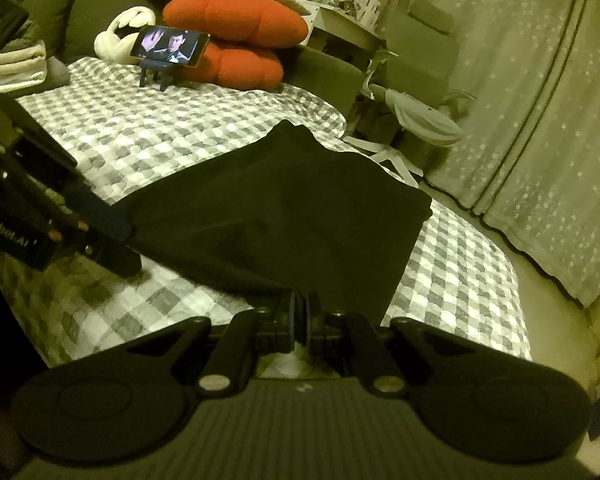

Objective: Fold clothes

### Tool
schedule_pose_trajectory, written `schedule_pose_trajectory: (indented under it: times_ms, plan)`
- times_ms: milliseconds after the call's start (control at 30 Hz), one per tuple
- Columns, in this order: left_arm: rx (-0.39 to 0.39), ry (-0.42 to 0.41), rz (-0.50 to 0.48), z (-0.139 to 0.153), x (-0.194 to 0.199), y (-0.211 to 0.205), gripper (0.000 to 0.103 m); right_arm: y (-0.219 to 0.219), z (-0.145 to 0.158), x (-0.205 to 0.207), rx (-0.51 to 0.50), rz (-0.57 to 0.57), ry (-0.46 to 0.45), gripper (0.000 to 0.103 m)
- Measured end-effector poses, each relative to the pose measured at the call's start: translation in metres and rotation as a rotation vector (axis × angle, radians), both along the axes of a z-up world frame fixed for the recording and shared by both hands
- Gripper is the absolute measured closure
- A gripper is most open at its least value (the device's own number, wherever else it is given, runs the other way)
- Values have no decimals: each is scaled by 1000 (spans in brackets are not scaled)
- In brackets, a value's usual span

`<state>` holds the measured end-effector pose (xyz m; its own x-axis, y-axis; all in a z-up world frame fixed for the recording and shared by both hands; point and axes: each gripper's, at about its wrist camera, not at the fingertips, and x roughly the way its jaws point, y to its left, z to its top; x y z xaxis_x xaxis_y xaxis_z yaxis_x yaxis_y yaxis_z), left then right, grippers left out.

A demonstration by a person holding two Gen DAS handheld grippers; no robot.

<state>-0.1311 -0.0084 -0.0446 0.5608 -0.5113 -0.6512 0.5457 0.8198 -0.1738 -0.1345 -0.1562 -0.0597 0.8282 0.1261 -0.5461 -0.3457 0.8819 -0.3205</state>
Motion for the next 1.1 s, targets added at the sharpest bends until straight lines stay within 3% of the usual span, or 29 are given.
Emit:
schedule_pose_trajectory:
  times_ms: [300, 1100]
  plan:
    - [25, -29, -36, -1, -2, -7, 60, -1, 4, 2, 27, -18, -12, 99]
    - [116, -93, 20, -2, 3, -12, 62, -3, 12, 7, 75, -42, -26, 99]
